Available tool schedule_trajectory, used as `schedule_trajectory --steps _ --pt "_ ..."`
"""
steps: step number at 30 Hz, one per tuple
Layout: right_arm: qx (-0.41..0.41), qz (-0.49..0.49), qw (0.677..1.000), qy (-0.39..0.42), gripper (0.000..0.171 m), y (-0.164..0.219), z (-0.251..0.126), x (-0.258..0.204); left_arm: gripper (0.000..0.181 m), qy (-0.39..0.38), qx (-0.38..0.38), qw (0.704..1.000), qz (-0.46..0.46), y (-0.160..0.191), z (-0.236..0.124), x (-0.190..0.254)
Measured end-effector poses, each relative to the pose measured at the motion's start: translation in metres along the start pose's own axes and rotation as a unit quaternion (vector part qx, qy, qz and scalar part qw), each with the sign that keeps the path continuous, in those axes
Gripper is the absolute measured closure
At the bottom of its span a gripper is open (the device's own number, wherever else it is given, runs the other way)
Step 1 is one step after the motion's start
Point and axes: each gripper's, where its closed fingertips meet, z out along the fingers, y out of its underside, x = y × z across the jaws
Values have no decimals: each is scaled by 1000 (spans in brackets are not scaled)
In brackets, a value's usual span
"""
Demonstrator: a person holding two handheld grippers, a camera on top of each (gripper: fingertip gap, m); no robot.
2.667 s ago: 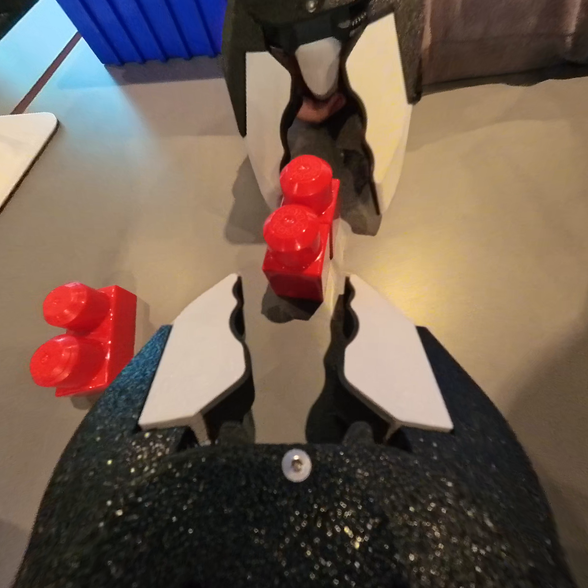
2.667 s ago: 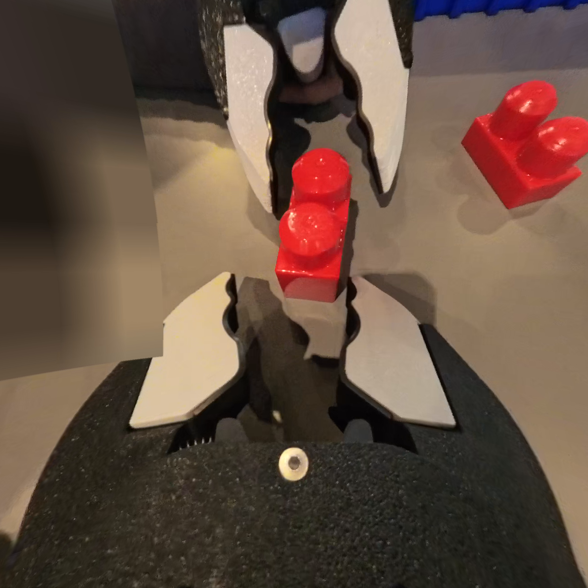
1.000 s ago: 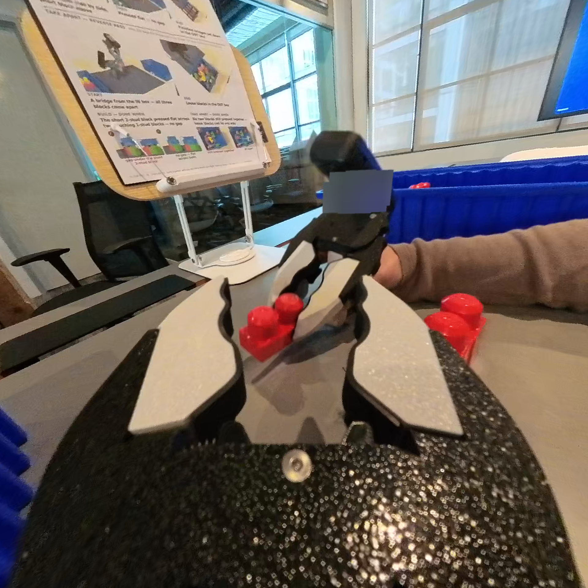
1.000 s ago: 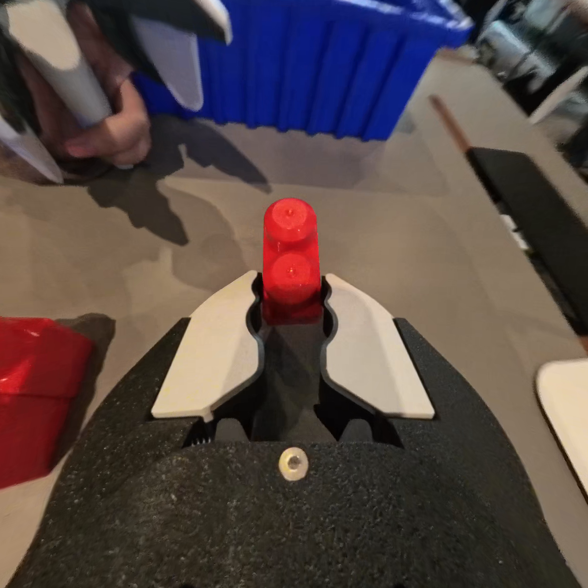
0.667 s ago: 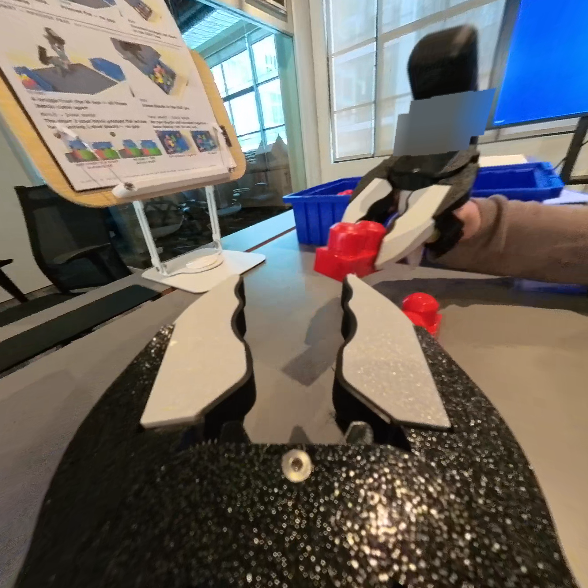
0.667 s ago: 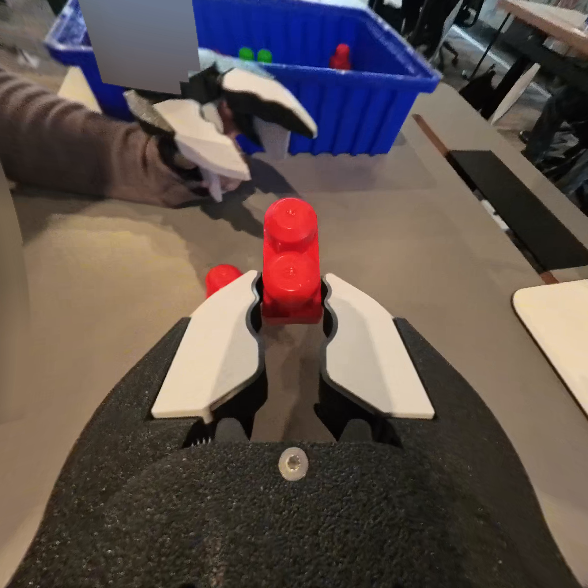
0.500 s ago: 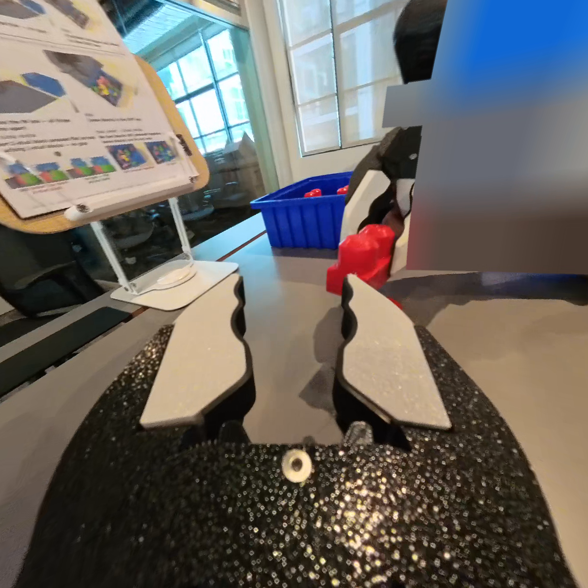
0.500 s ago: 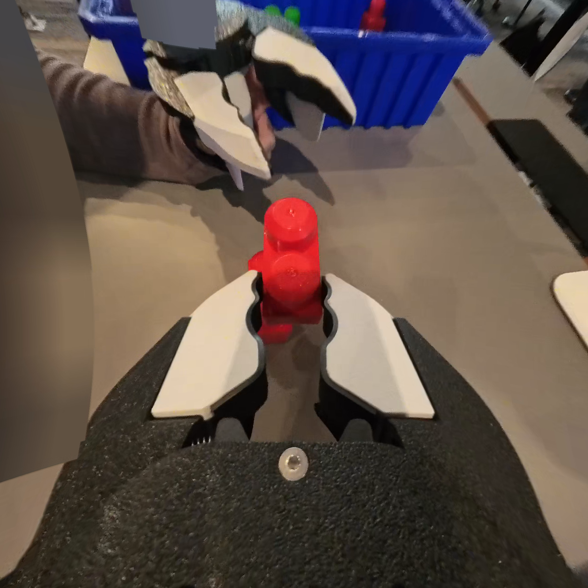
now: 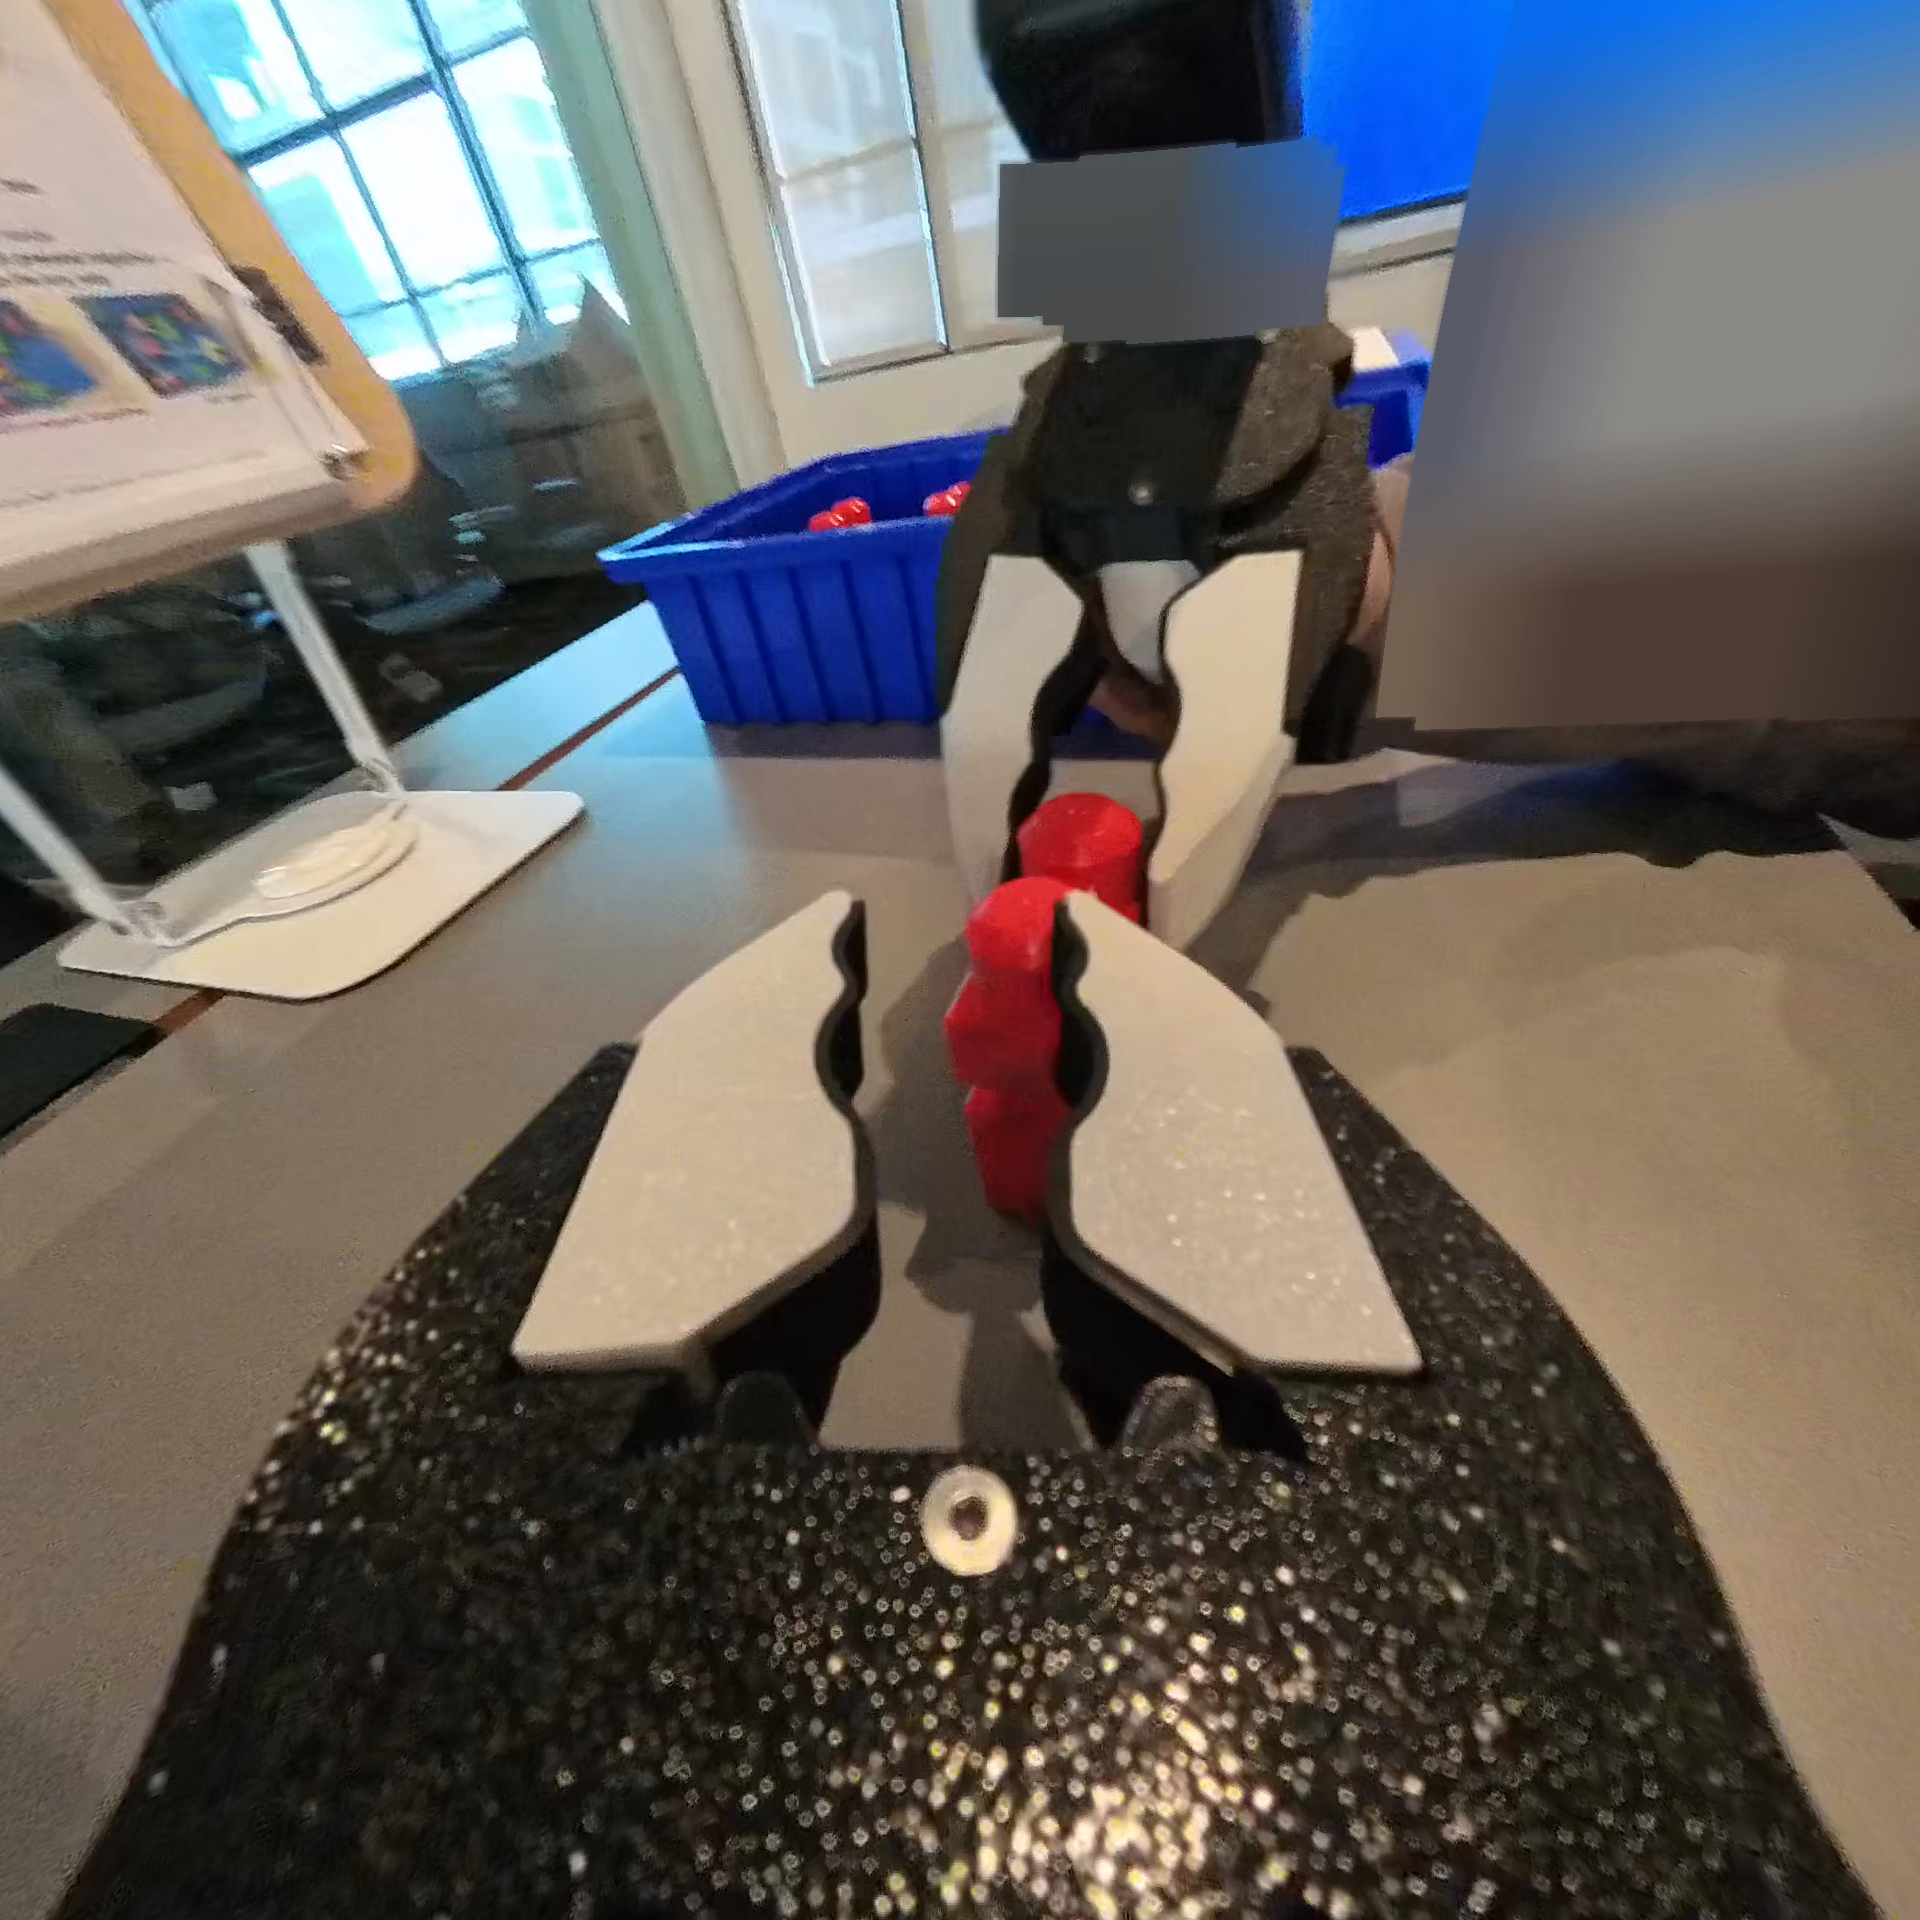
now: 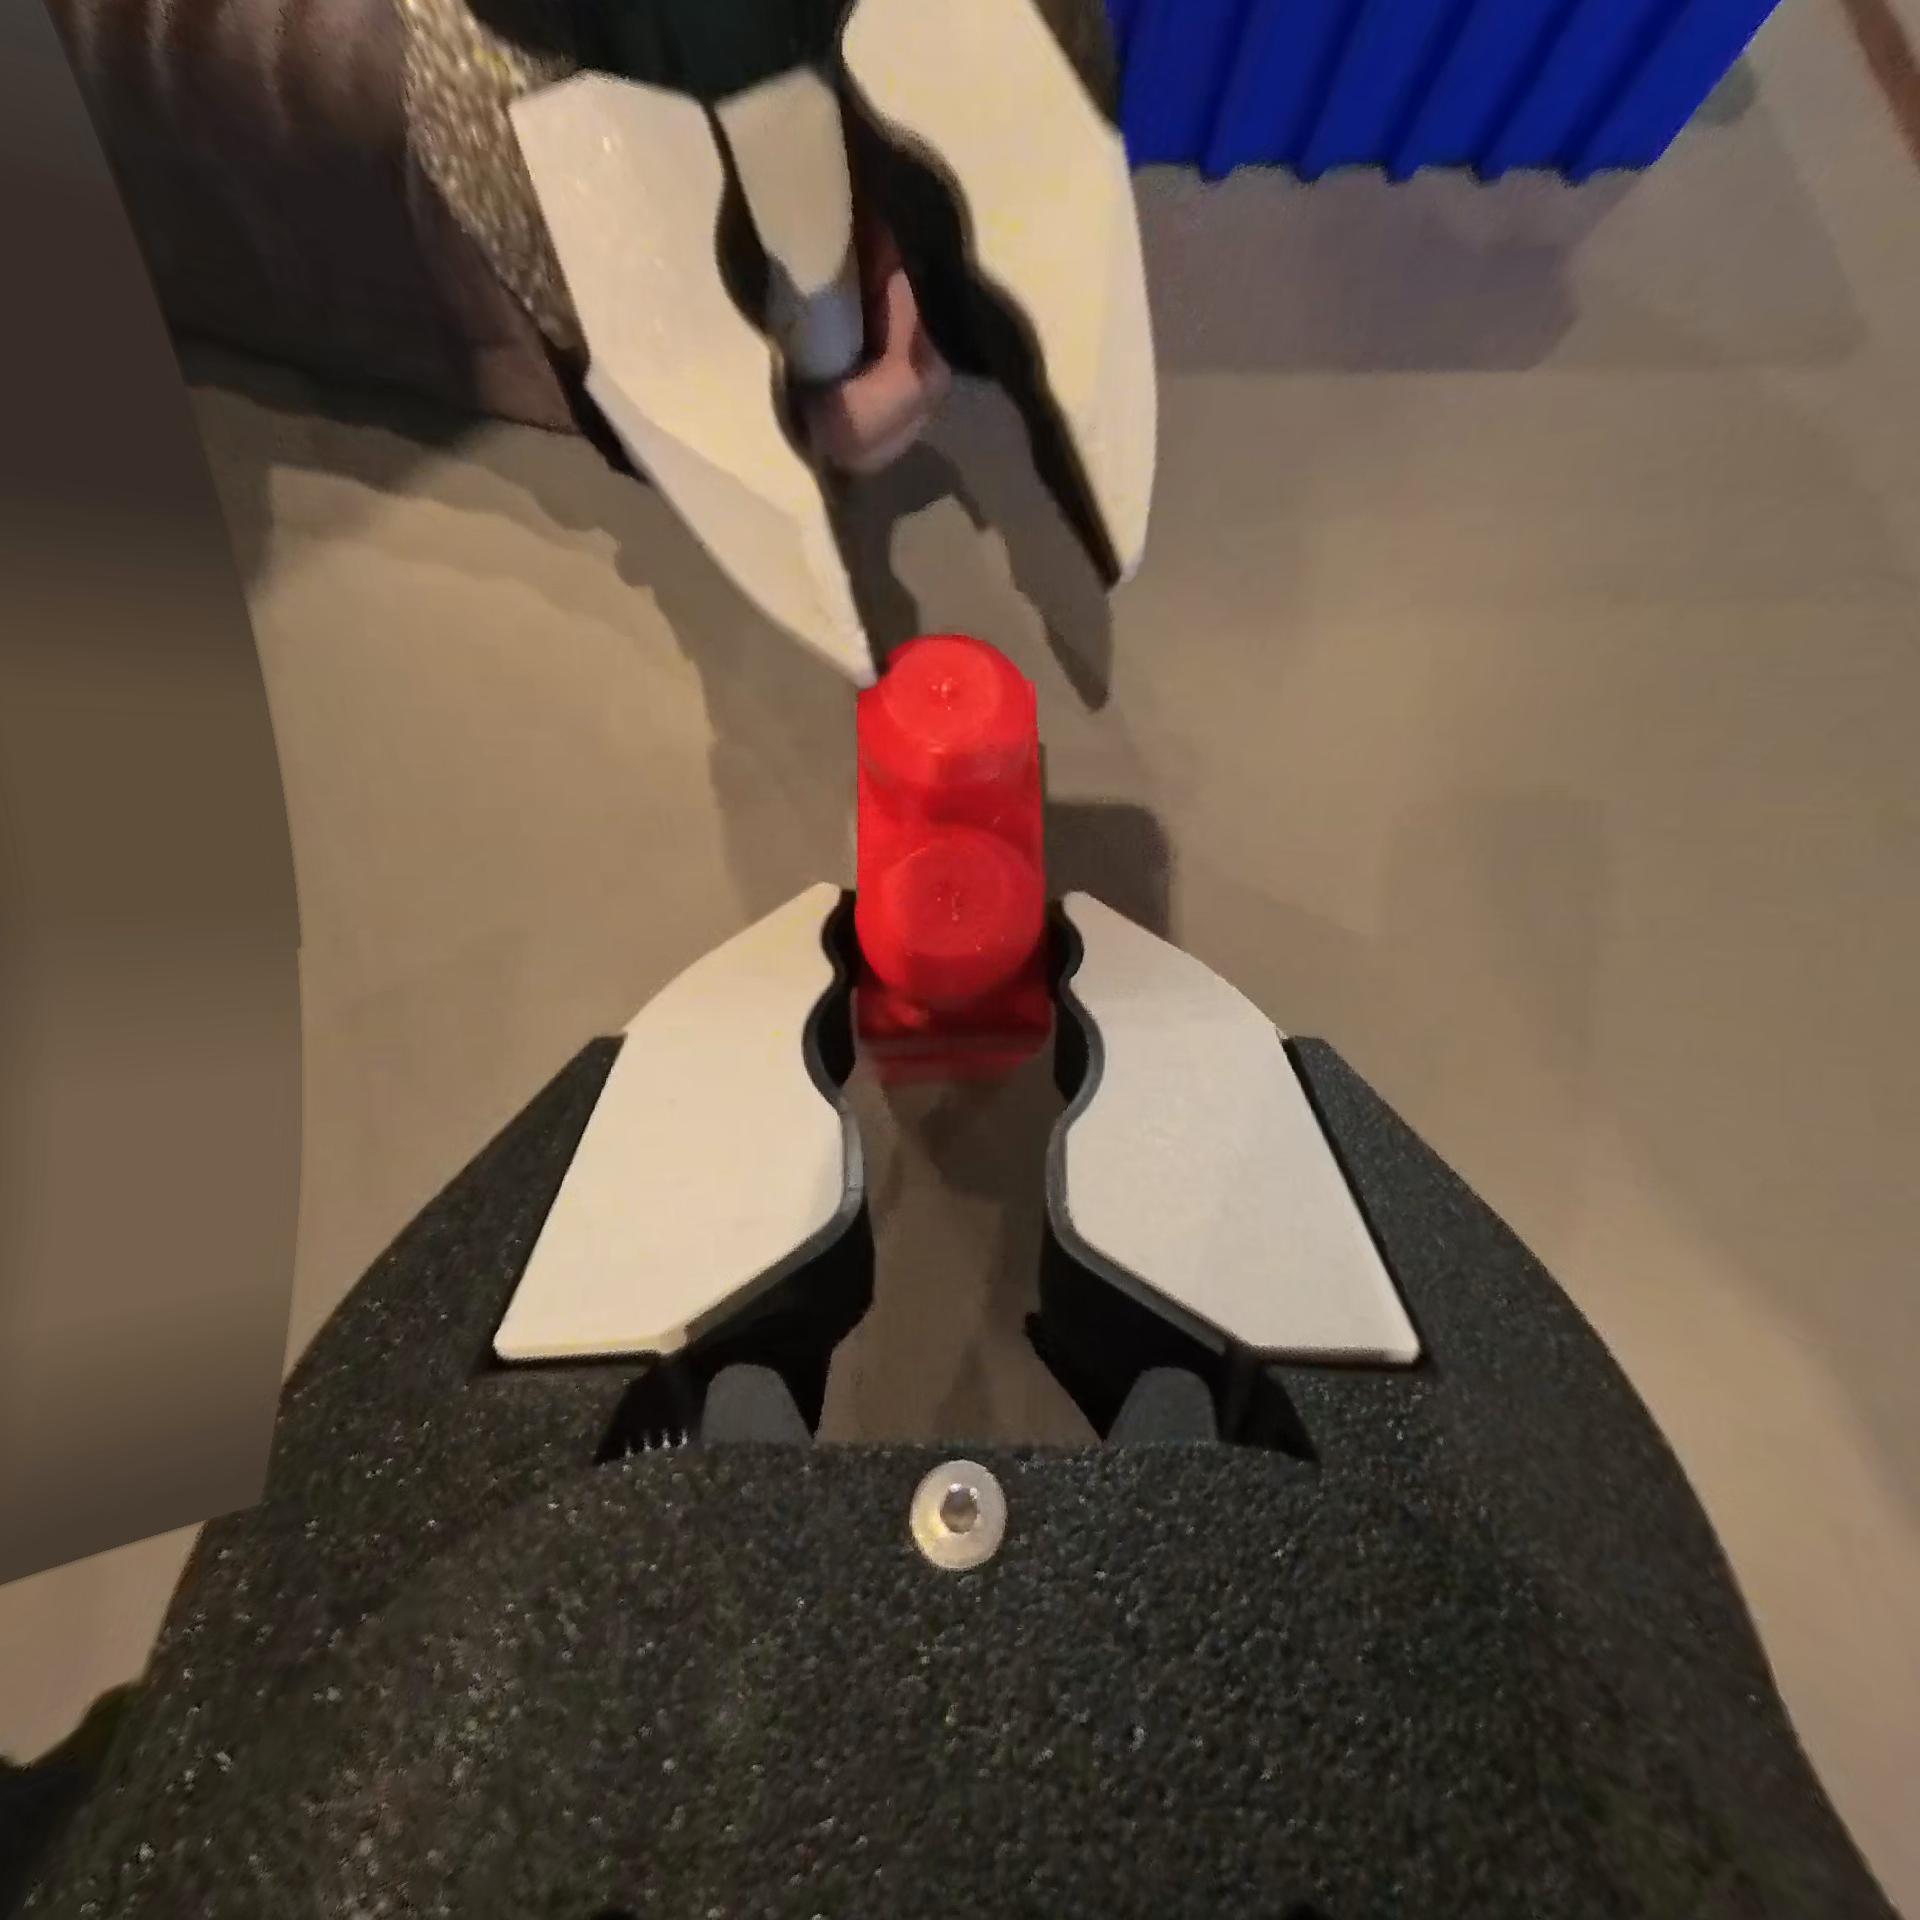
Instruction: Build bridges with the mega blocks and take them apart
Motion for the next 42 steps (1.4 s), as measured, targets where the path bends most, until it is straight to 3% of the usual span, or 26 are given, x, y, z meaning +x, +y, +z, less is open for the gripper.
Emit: schedule_trajectory --steps 10,12,14,18,24,28,35,42 --pt "25 -22 999 -7 135 -1 -3 -1 120 36 -46 998 -19 13 10 11" --pt "62 -11 998 -10 126 -9 -10 0 121 36 -36 999 -16 9 8 10" --pt "99 10 995 -21 123 -17 -18 1 122 45 -21 998 -22 5 6 11" --pt "118 3 993 -30 131 -18 -21 -1 133 78 38 993 -83 -13 8 18" --pt "99 -23 995 -20 141 -15 -10 -3 143 57 -19 998 -21 4 16 23" --pt "102 14 994 -36 141 -16 -9 -2 153 12 -29 999 19 8 17 15" --pt "88 70 990 -81 141 -14 -7 -1 153 51 -47 995 -75 10 18 12" --pt "77 76 989 -97 141 -12 -5 -1 152 60 -69 992 -84 14 19 11"
